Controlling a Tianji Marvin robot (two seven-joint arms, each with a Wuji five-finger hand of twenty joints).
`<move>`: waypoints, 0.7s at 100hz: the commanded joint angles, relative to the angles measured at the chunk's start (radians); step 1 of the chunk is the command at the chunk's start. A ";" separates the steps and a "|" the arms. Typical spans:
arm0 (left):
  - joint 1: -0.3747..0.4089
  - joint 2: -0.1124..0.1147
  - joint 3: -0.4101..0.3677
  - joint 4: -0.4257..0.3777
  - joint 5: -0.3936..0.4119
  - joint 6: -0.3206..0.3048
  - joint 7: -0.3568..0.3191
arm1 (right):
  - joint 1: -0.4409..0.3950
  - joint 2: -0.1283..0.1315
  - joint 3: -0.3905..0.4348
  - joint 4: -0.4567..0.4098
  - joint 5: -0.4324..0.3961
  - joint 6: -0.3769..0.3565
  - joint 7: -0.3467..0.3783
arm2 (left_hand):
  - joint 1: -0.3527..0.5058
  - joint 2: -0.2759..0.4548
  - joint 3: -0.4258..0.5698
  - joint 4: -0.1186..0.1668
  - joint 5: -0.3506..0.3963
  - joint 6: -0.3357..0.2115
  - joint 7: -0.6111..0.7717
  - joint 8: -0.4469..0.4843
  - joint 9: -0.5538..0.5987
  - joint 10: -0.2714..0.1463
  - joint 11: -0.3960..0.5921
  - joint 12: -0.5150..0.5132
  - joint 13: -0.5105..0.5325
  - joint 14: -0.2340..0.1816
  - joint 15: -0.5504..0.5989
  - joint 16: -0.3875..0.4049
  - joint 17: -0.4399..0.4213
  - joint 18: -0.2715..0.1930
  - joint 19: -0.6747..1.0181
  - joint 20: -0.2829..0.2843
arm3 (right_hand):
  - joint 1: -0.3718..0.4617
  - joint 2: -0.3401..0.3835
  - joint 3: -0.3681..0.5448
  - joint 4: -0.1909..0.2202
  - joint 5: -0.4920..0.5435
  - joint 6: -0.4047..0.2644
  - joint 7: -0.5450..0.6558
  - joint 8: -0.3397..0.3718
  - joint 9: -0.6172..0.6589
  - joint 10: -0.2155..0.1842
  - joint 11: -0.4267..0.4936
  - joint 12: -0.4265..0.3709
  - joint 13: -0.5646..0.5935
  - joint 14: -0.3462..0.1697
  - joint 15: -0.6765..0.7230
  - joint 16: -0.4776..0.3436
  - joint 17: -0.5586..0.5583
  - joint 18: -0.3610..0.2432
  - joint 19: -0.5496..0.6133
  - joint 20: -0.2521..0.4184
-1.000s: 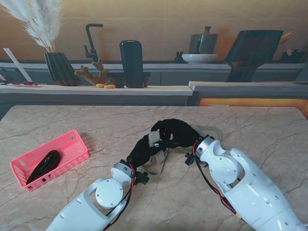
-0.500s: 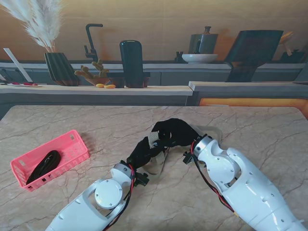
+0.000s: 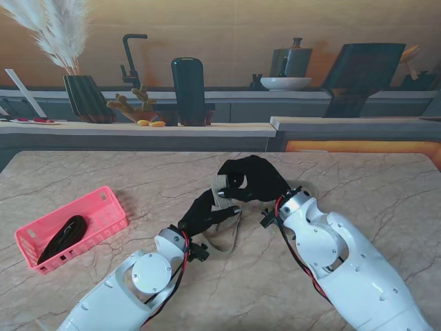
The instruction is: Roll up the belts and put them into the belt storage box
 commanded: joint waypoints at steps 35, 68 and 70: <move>0.000 -0.007 0.031 0.002 -0.054 -0.024 -0.021 | -0.006 -0.008 0.071 -0.117 -0.082 0.000 -0.054 | 0.155 0.026 0.072 0.006 0.192 -0.037 0.157 0.060 0.318 -0.059 0.111 0.021 0.240 -0.044 0.132 0.000 0.109 -0.007 0.157 0.008 | 0.109 0.136 0.050 0.014 0.059 -0.111 0.160 0.075 -0.003 -0.012 0.044 0.015 -0.042 -0.031 0.024 0.000 -0.018 -0.002 0.038 -0.005; -0.007 -0.009 0.039 0.004 -0.043 -0.004 -0.019 | -0.028 -0.007 0.100 -0.131 -0.060 0.036 -0.038 | 0.588 0.205 -0.303 -0.023 0.331 -0.073 0.359 0.027 0.526 -0.036 0.153 0.139 0.363 0.006 0.279 0.034 0.139 0.020 0.290 -0.009 | 0.107 0.144 0.046 0.028 0.053 -0.104 0.160 0.078 -0.006 -0.007 0.060 0.015 -0.037 -0.032 0.033 0.000 -0.010 -0.007 0.046 -0.010; -0.009 -0.010 0.040 0.007 -0.030 -0.002 -0.010 | -0.031 -0.007 0.101 -0.133 -0.049 0.042 -0.033 | 0.599 0.211 -0.317 -0.023 0.334 -0.066 0.357 0.023 0.528 -0.031 0.157 0.130 0.365 0.010 0.289 0.036 0.139 0.020 0.303 -0.006 | 0.107 0.145 0.046 0.030 0.052 -0.101 0.160 0.079 -0.006 -0.005 0.062 0.016 -0.036 -0.031 0.035 0.000 -0.009 -0.008 0.047 -0.010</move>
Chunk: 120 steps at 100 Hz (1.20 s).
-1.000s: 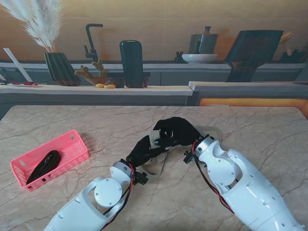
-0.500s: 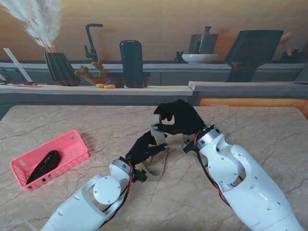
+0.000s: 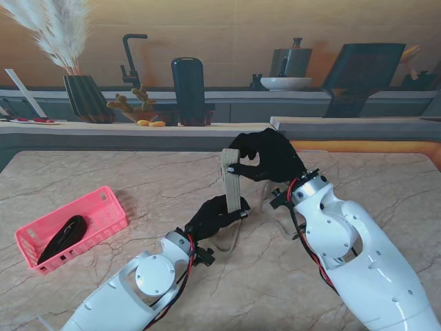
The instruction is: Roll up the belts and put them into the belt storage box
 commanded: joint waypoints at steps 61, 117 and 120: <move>-0.040 -0.014 -0.003 0.076 0.316 0.025 0.204 | -0.061 -0.007 -0.025 -0.022 0.408 0.267 0.199 | 0.039 0.021 -0.047 0.016 -0.028 0.012 0.013 -0.038 0.000 0.024 0.058 -0.060 -0.007 0.037 0.097 0.030 -0.002 0.011 0.100 0.013 | 0.138 0.133 0.060 0.031 0.062 -0.041 0.144 0.085 -0.013 0.067 0.067 0.044 -0.019 0.015 0.079 0.037 -0.003 0.001 0.049 -0.002; -0.028 -0.036 -0.025 0.088 0.369 0.042 0.335 | -0.013 -0.056 -0.094 0.087 0.644 0.474 0.168 | -0.479 -0.109 0.228 0.043 -0.472 0.162 -0.649 -0.319 -0.760 0.098 -0.139 -0.309 -0.516 0.012 -0.152 -0.061 -0.218 -0.069 -0.116 -0.051 | 0.157 0.137 0.047 0.035 0.066 -0.013 0.129 0.103 -0.023 0.094 0.081 0.054 -0.032 0.036 0.098 0.055 -0.022 0.007 0.065 0.013; -0.025 -0.037 -0.028 0.083 0.360 0.041 0.335 | -0.012 -0.059 -0.096 0.090 0.656 0.483 0.161 | -0.494 -0.120 0.239 0.042 -0.474 0.169 -0.695 -0.337 -0.766 0.109 -0.171 -0.330 -0.528 0.013 -0.162 -0.068 -0.222 -0.071 -0.129 -0.052 | 0.157 0.137 0.047 0.035 0.066 -0.013 0.129 0.104 -0.023 0.096 0.082 0.054 -0.032 0.036 0.099 0.055 -0.023 0.007 0.065 0.013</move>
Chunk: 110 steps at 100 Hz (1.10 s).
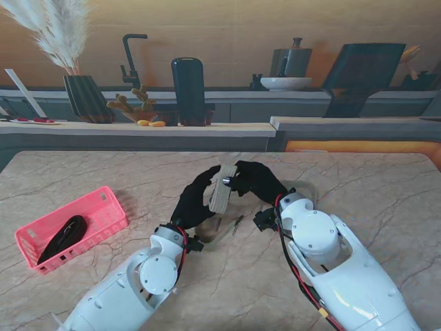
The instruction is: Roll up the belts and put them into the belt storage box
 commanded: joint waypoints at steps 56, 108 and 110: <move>0.028 -0.015 -0.016 -0.045 -0.016 -0.040 0.025 | 0.047 -0.052 -0.041 0.091 0.148 0.164 -0.028 | -0.164 -0.097 0.112 0.029 -0.050 -0.063 -0.242 -0.257 -0.152 0.029 -0.309 -0.101 -0.152 -0.028 -0.071 -0.059 -0.067 -0.064 -0.159 -0.037 | 0.111 0.091 0.076 0.053 0.080 -0.091 0.121 0.047 -0.012 0.051 0.046 0.018 -0.030 0.003 0.050 0.026 -0.028 0.008 0.051 0.022; 0.017 -0.011 0.008 -0.038 0.011 -0.073 0.018 | 0.081 -0.063 -0.063 0.111 0.295 0.274 0.035 | -0.045 -0.068 0.180 0.017 -0.048 -0.151 -0.213 -0.217 -0.095 -0.046 -0.193 0.025 -0.117 -0.071 -0.058 -0.056 -0.040 -0.091 -0.161 -0.033 | 0.124 0.113 0.041 0.066 0.075 -0.065 0.109 0.036 -0.029 0.068 0.042 0.015 -0.048 0.019 0.047 0.025 -0.049 0.018 0.045 0.020; 0.018 -0.011 0.008 -0.039 0.010 -0.071 0.017 | 0.082 -0.063 -0.063 0.111 0.298 0.277 0.040 | -0.015 -0.041 0.161 0.023 -0.047 -0.150 -0.208 -0.158 -0.080 -0.052 -0.160 0.024 -0.109 -0.074 -0.053 -0.056 -0.037 -0.092 -0.151 -0.034 | 0.126 0.115 0.038 0.067 0.074 -0.064 0.108 0.036 -0.029 0.068 0.042 0.015 -0.050 0.020 0.046 0.024 -0.051 0.018 0.044 0.020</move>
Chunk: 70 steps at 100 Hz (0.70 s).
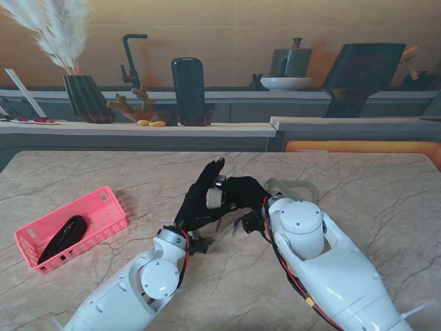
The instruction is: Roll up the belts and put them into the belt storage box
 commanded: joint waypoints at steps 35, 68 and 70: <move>0.002 -0.009 0.000 -0.019 -0.038 0.041 -0.022 | -0.017 0.023 0.013 -0.028 0.015 0.018 0.102 | 0.319 0.310 -0.240 0.017 0.168 0.001 0.675 0.424 0.446 -0.104 0.350 0.065 0.298 -0.085 0.100 -0.032 0.142 -0.016 0.208 0.003 | 0.171 0.088 -0.007 0.088 0.043 -0.143 0.059 0.013 -0.026 0.045 0.021 0.018 -0.044 -0.001 0.012 0.007 -0.013 0.012 0.025 0.020; 0.002 -0.014 0.002 -0.014 -0.085 0.030 -0.044 | -0.033 0.043 0.037 -0.053 0.059 0.013 0.183 | 0.231 0.287 -0.184 0.003 0.190 -0.012 0.679 0.430 0.525 -0.106 0.376 0.080 0.378 -0.059 0.148 0.014 0.190 0.018 0.275 0.034 | 0.176 0.104 -0.030 0.090 0.038 -0.138 0.052 0.023 -0.033 0.051 0.012 0.020 -0.053 0.007 0.003 0.005 -0.022 0.015 0.019 0.020; 0.004 -0.015 0.000 -0.018 -0.094 0.029 -0.046 | -0.032 0.044 0.036 -0.053 0.056 0.015 0.185 | 0.310 0.301 -0.263 -0.016 0.197 -0.016 0.697 0.431 0.539 -0.108 0.380 0.081 0.386 -0.059 0.151 0.017 0.196 0.014 0.280 0.035 | 0.167 0.108 -0.038 0.090 0.041 -0.136 0.051 0.022 -0.032 0.054 0.012 0.021 -0.054 0.010 0.003 0.005 -0.022 0.016 0.019 0.021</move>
